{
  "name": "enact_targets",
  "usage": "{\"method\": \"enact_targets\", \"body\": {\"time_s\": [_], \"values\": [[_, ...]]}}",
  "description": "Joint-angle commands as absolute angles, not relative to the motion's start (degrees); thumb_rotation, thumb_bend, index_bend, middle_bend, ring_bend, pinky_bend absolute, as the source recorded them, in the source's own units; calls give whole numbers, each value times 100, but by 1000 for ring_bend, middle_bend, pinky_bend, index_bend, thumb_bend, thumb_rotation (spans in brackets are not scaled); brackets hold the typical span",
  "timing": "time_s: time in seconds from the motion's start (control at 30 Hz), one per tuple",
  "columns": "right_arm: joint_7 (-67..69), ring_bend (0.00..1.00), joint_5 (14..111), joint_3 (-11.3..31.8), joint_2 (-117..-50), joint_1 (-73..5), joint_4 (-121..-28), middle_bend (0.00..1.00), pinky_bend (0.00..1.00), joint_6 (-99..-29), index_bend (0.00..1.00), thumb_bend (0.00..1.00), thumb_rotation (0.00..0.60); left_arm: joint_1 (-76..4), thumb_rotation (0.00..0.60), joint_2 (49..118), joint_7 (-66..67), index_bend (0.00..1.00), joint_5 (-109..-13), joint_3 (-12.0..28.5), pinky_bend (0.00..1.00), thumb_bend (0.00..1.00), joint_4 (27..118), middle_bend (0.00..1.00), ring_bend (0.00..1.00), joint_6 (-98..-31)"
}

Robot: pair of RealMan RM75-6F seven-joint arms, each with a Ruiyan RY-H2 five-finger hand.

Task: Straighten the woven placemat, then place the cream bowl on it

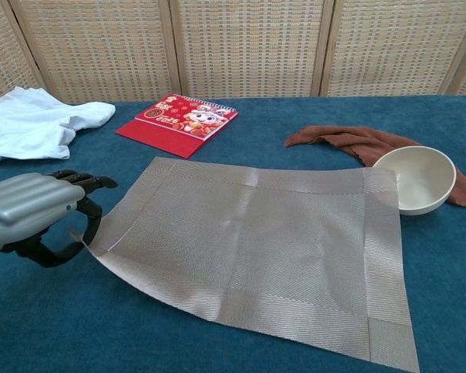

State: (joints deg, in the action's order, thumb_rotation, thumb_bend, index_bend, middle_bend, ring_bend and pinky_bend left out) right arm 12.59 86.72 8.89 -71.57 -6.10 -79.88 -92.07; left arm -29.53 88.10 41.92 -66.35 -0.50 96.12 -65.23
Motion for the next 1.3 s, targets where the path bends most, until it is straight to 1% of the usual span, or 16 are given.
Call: {"method": "enact_targets", "body": {"time_s": [0.03,0.43,1.3], "values": [[1256,0,8670,894,-7154,-608,-7994,0,0,-9212,90,275,600,-2956,600,8646,4008,671,-6823,-198,0,492,9677,0,0,-6383],[1238,0,8702,893,-7123,-582,-8050,0,0,-9279,90,275,600,-2861,600,8333,3582,676,-7291,-539,0,492,9969,0,0,-6244],[1235,0,8746,888,-7092,-553,-8110,0,0,-9348,91,275,600,-2752,600,8169,3402,676,-7798,-789,0,492,10371,0,0,-6106]]}}
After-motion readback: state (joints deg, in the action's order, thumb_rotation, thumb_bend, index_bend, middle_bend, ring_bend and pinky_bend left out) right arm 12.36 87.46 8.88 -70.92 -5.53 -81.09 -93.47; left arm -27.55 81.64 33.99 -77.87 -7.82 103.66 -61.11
